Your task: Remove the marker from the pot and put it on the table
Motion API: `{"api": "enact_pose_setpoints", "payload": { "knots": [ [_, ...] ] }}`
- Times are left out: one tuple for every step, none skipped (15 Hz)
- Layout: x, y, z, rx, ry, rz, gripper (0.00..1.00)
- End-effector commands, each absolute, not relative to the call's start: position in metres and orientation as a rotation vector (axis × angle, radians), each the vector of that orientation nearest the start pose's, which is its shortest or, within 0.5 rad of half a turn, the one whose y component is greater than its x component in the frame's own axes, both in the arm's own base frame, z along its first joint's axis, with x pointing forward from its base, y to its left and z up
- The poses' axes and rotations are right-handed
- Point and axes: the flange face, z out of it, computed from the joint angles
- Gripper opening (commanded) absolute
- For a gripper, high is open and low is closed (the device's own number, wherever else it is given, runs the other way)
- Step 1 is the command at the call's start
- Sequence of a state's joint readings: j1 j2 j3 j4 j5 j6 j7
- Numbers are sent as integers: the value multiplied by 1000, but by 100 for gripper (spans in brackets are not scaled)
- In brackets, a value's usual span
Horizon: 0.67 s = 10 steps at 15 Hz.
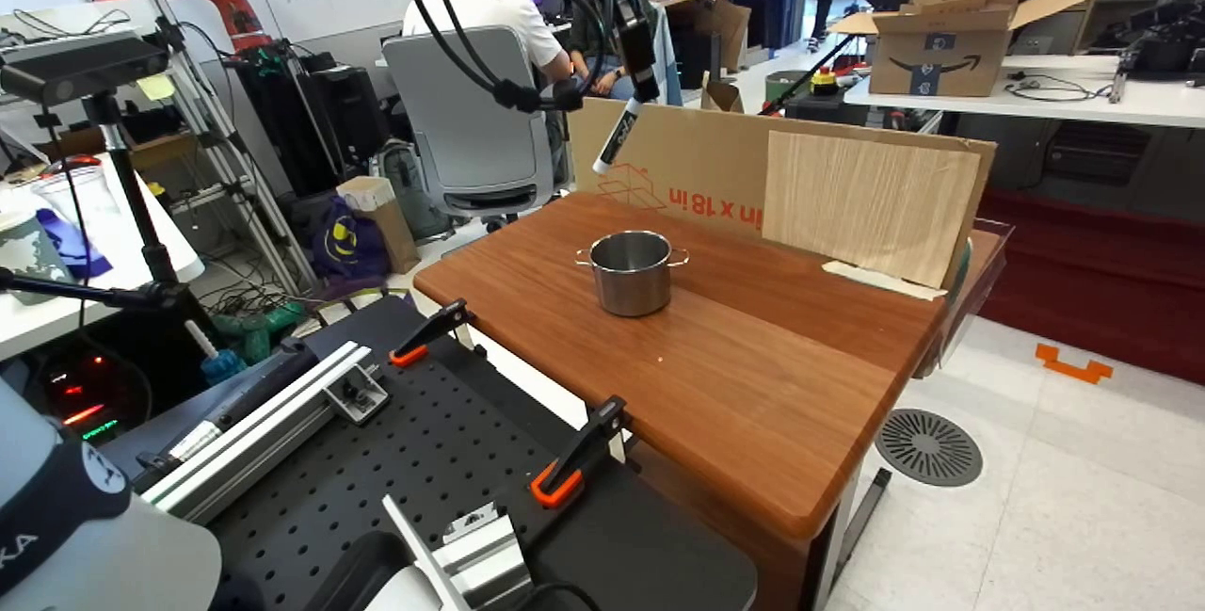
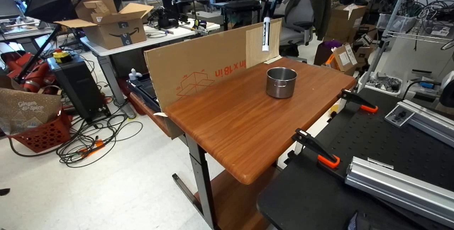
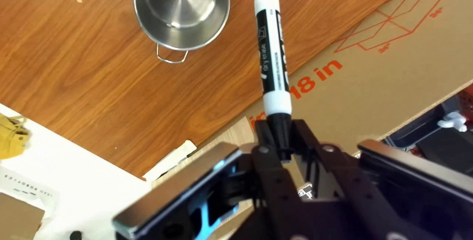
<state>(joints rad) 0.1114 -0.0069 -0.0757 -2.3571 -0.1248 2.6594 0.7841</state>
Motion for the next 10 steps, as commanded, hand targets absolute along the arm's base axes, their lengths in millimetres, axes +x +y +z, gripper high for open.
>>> {"api": "enact_pose_setpoints", "payload": {
  "knots": [
    [514,43,351,-2915,952,-400,5],
    [511,49,342,-2932,938,-375,5],
    [505,55,325,-2956,921,-344,5],
    [500,60,310,-2982,906,-310,5],
    [493,65,291,-3013,890,-274,5],
    [488,68,275,-3035,882,-239,5],
    [484,71,258,-3060,872,-205,5],
    [481,73,245,-3080,866,-179,5],
    [481,76,231,-3101,860,-152,5],
    [481,78,220,-3116,855,-136,5]
  ]
}}
